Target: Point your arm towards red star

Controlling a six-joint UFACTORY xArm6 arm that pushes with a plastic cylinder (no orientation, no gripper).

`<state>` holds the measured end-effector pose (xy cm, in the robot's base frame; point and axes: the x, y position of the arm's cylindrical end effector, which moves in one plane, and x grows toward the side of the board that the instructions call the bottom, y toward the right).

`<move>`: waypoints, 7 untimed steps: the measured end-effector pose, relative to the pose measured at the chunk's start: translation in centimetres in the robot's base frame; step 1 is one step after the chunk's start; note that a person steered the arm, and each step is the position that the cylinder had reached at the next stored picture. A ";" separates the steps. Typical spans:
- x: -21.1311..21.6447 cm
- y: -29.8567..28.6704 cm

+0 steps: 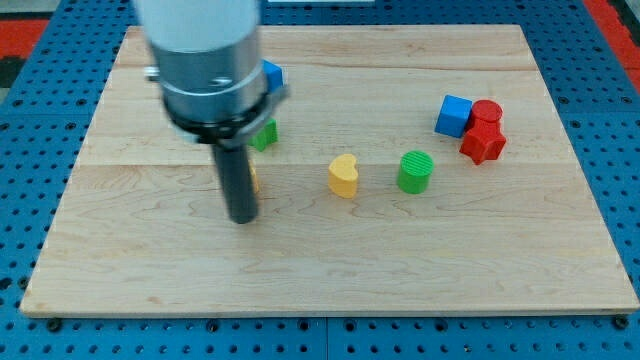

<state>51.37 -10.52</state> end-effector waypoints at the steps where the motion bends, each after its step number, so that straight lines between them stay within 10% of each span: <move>1: -1.9 -0.6; 5: -3.5 -5.6; 7: 0.4 11.5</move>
<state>51.77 0.96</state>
